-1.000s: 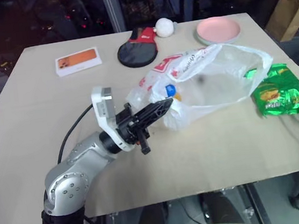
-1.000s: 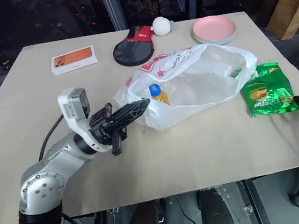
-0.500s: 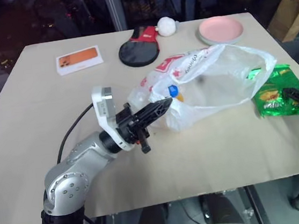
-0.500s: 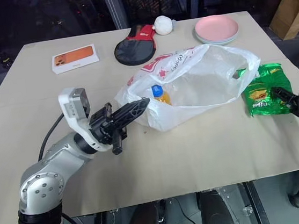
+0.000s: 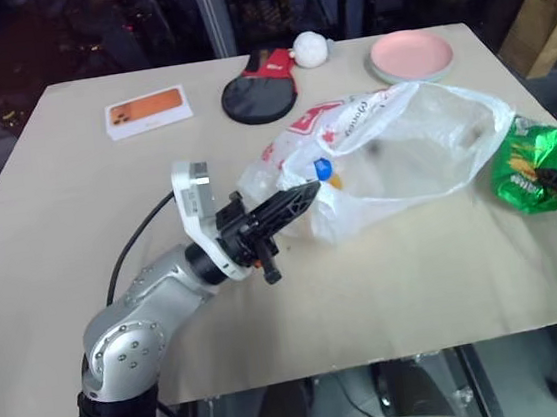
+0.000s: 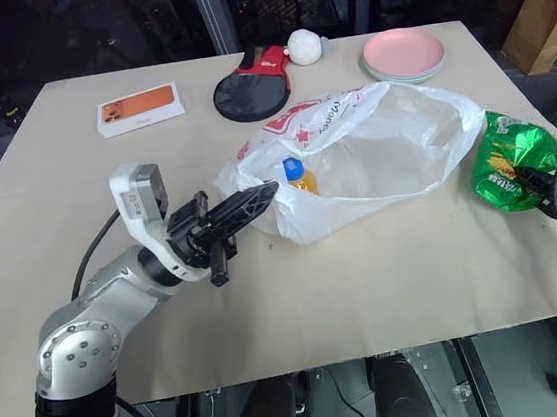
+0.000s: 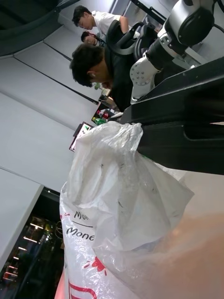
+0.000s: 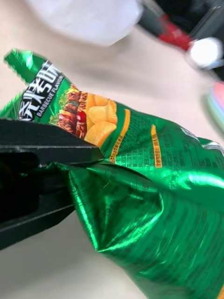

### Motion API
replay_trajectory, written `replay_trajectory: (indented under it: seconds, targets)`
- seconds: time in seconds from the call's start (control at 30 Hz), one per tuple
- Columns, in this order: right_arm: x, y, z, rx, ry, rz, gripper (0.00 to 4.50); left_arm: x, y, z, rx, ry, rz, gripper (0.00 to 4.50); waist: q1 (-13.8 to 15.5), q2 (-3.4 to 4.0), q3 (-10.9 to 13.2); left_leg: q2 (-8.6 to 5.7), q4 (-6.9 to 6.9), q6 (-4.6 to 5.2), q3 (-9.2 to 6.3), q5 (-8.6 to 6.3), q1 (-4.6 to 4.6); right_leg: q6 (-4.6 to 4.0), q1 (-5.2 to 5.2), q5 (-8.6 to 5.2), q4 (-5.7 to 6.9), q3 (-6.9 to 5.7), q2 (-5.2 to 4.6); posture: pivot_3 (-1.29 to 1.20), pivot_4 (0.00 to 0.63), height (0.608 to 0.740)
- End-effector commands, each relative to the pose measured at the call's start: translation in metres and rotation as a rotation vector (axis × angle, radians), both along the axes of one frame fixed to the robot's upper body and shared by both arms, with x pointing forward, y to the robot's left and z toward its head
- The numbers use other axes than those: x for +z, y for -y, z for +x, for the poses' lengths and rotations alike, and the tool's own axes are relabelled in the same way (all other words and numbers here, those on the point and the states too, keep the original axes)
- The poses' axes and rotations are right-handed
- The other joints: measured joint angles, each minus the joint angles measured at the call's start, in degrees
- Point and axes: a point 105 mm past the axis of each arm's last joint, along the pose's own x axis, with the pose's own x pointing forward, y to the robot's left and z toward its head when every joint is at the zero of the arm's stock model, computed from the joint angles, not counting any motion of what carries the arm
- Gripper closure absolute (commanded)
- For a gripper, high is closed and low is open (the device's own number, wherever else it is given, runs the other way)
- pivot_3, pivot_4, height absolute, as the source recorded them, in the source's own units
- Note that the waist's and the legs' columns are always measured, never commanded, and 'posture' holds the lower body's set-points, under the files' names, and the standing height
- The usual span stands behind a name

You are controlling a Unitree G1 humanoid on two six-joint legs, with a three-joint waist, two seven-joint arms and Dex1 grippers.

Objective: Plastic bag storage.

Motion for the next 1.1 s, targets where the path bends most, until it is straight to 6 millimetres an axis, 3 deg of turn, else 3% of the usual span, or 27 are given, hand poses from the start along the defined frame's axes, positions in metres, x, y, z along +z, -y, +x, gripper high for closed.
replay_trajectory:
  seconds: [0.03,0.17,0.23,0.3,0.37,0.47,0.57,0.73,0.9,1.1]
  targets:
    - [0.113,0.003,-0.018,0.038,0.443,0.099,4.34,0.004,0.001,-0.005,-0.023,0.026,-0.004,4.50,-0.20,0.09,0.04,0.00,0.00,0.00,0.04,0.00,0.01,0.00,-0.01,0.00,0.00,0.04,0.00,0.00,0.150,0.740]
    - [0.170,-0.034,-0.037,0.250,0.652,0.189,4.34,0.004,0.001,-0.004,-0.029,0.025,-0.004,4.50,-0.22,0.06,0.05,0.06,-0.05,0.00,0.02,0.00,0.04,0.00,-0.02,0.00,0.02,0.05,0.07,0.00,0.150,0.740]
    - [0.188,-0.070,-0.049,0.453,0.693,0.203,4.34,0.004,0.001,-0.003,-0.032,0.024,-0.003,4.50,-0.15,0.04,0.05,0.07,-0.05,0.00,-0.01,0.00,0.03,-0.01,-0.02,0.00,0.01,0.02,0.08,0.00,0.150,0.740]
    - [0.166,-0.130,-0.064,0.762,0.530,0.072,4.34,0.003,0.002,-0.003,-0.038,0.026,-0.005,4.50,-0.02,0.04,0.05,0.07,-0.05,0.01,0.00,-0.01,0.01,-0.01,-0.02,0.00,-0.01,0.02,0.08,0.00,0.150,0.740]
    - [0.138,-0.159,-0.075,0.929,0.358,-0.005,4.34,0.004,0.003,-0.003,-0.041,0.027,-0.007,4.50,0.08,-0.07,0.03,0.08,-0.08,0.02,-0.02,-0.01,-0.01,-0.01,-0.02,-0.01,-0.06,-0.01,0.07,0.00,0.150,0.740]
    - [0.102,-0.167,-0.080,1.008,0.144,-0.103,4.34,0.004,0.004,-0.005,-0.042,0.032,-0.008,4.50,0.52,-0.11,0.04,0.05,-0.07,0.02,-0.07,-0.01,-0.12,0.00,-0.02,0.00,-0.18,-0.09,0.01,0.00,0.150,0.740]
    - [0.076,-0.160,-0.083,1.043,-0.020,-0.199,4.34,0.006,0.005,-0.009,-0.046,0.038,-0.014,4.50,1.05,-0.13,0.05,-0.02,-0.05,0.02,-0.01,-0.01,-0.16,0.02,-0.02,0.00,-0.28,-0.08,-0.09,0.00,0.150,0.740]
    - [0.076,-0.154,-0.079,1.078,-0.049,-0.221,4.34,0.006,0.004,-0.014,-0.057,0.037,-0.017,4.50,1.13,-0.14,0.05,0.08,-0.07,0.02,-0.02,-0.01,-0.09,0.02,-0.02,0.00,-0.27,-0.09,0.02,0.00,0.150,0.740]
    - [0.078,-0.158,-0.061,1.087,-0.054,-0.223,4.34,0.000,0.008,-0.025,-0.099,0.028,0.013,4.50,1.17,-0.16,0.07,0.08,-0.07,0.02,0.01,-0.01,-0.09,0.01,-0.03,0.01,-0.27,-0.05,0.02,0.00,0.150,0.740]
    - [0.077,-0.182,-0.034,1.064,-0.138,-0.254,4.34,-0.007,0.016,-0.031,-0.154,0.015,0.048,4.50,1.17,-0.23,0.10,0.08,-0.07,0.01,-0.02,-0.02,-0.10,0.01,-0.04,0.01,-0.28,-0.08,0.02,0.00,0.150,0.740]
